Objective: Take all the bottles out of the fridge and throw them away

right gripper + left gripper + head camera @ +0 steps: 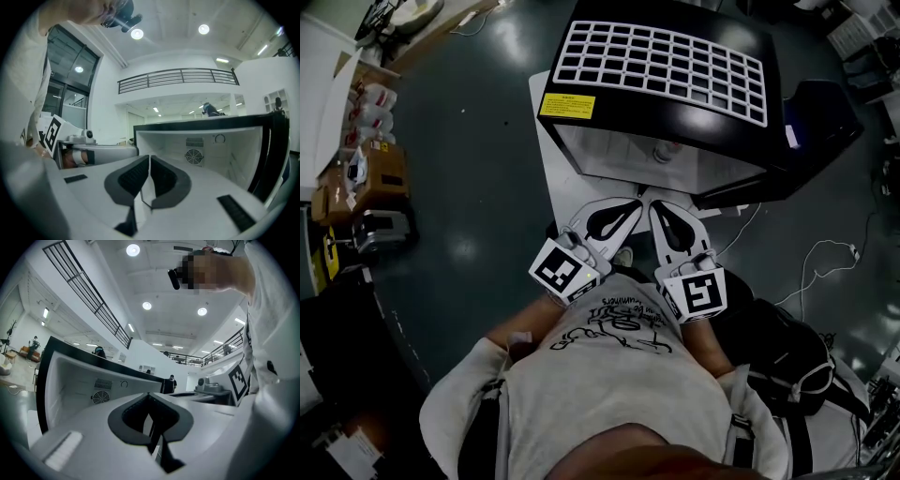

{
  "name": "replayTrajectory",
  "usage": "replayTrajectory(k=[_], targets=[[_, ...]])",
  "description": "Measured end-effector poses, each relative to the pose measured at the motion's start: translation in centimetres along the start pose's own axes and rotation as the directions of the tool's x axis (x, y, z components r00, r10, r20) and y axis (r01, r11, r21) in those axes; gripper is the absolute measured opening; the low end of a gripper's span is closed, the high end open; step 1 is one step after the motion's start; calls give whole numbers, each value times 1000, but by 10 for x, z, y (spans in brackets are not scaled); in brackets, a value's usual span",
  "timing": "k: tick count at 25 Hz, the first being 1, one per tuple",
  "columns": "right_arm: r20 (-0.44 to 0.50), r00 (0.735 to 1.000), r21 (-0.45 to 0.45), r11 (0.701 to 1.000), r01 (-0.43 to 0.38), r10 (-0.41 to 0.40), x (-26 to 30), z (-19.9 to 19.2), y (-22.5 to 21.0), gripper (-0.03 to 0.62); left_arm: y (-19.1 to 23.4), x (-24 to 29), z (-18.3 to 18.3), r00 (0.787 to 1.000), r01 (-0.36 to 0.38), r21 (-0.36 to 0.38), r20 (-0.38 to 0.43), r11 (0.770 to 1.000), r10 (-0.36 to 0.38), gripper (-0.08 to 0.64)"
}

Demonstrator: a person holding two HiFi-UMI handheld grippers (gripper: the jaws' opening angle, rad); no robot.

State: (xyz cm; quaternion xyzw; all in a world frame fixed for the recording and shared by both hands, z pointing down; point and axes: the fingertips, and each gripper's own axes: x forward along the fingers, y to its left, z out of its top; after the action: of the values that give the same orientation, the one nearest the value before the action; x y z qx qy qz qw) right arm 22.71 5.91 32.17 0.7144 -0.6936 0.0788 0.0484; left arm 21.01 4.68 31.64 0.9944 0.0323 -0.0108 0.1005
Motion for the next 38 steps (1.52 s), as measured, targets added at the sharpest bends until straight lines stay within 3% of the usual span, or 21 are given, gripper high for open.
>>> replayTrajectory(k=[15, 38], targets=[[-17, 997, 23, 996, 81, -81, 12, -10, -18, 12, 19, 14, -7, 999, 41, 5, -15, 999, -41, 6], [-50, 988, 5, 990, 144, -143, 39, -68, -57, 24, 50, 45, -60, 997, 66, 67, -52, 996, -63, 6]])
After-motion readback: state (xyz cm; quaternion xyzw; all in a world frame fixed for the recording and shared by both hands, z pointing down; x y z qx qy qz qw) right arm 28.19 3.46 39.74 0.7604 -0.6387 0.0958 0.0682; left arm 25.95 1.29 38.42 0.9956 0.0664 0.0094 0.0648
